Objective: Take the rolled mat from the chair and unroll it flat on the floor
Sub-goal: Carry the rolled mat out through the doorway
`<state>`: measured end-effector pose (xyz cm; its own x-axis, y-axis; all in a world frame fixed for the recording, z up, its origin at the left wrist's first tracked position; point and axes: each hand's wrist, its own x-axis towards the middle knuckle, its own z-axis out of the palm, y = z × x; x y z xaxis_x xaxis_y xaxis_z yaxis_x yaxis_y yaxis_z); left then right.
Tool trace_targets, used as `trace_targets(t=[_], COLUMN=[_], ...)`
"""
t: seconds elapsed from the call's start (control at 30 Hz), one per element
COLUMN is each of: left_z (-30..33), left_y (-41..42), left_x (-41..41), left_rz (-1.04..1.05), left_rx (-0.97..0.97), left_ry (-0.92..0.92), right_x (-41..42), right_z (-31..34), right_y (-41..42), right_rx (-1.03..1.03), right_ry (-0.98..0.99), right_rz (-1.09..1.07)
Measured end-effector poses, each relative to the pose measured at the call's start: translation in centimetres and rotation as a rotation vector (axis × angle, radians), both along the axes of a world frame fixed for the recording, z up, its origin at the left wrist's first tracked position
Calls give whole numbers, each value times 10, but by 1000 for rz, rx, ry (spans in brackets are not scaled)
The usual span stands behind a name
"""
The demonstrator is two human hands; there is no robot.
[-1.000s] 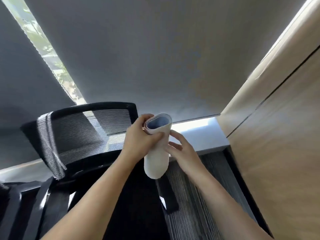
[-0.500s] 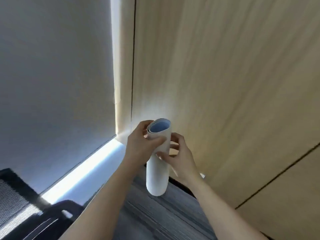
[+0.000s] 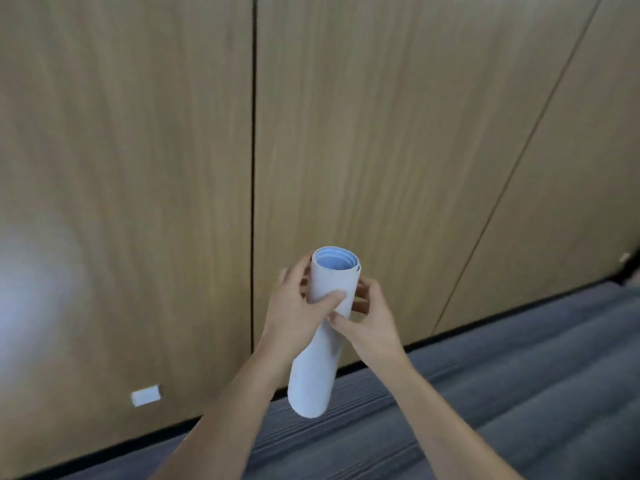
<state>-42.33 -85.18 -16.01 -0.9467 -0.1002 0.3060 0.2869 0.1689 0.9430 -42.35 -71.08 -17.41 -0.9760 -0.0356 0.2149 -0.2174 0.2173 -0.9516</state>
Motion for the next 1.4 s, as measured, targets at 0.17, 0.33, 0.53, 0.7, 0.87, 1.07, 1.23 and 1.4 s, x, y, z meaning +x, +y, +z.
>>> trace_targets(t=[0.17, 0.33, 0.53, 0.7, 0.87, 1.07, 1.23, 1.4], left_z=[-1, -6, -40, -48, -25, -22, -10, 17], left_y=[192, 354, 536, 699, 850, 1058, 1233, 1379], left_x=[-73, -147, -264, -373, -455, -539, -608, -680], left_rz=[-167, -308, -452, -629, -801, -928, -947, -978], left_rx=[71, 77, 47, 65, 82, 52, 23, 11], left_ry=[-40, -59, -13, -37, -27, 55, 71, 95], right_x=[-45, -95, -188, -278, -340, -415, -484, -553], right_z=[8, 6, -19, -13, 10, 5, 9, 31], right_y=[179, 331, 499, 639, 779, 978, 1151, 1298], right_rx=[-3, -29, 20, 62, 66, 97, 64, 41], right_ry=[15, 25, 24, 16, 38, 93, 131, 132], right_rz=[-239, -447, -618, -785, -915, -1014, -1059, -1085])
